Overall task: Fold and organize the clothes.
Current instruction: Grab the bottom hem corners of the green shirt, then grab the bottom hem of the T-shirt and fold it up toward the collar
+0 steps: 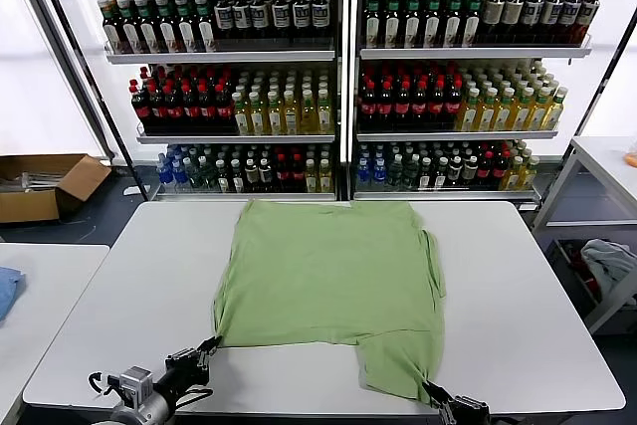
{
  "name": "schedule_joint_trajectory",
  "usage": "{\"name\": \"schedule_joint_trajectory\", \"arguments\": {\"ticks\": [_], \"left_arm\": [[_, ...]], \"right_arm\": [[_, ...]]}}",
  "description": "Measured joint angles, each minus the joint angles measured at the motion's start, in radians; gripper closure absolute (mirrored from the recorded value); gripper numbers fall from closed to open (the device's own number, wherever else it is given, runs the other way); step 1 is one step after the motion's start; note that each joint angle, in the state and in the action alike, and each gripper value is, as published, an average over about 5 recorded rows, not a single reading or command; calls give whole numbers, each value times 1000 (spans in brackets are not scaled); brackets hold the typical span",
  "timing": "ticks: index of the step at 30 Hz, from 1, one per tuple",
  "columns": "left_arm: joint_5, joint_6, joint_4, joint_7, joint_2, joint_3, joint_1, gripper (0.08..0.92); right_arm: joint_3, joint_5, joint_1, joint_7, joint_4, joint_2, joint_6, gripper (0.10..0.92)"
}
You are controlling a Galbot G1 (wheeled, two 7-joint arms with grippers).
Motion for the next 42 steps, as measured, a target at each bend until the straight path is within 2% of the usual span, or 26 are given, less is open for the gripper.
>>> {"name": "schedule_joint_trajectory", "arguments": {"ticks": [12,23,32,42], "left_arm": [[-5,-3,-137,-19,-29,-46,65,915],[-55,-10,-222,-45,-28,-61,90,914],[-189,-29,-191,-43,8,-55,16,914],[-308,-40,-88,-62,23,-29,-148,914]], "right_arm": [[42,70,-90,-71,54,18,60,919],[41,181,-58,-69,45,1,66,919],[20,298,121,-46,-18,-36,29,919],[-9,367,347,-24,-127,-87,4,919]]}}
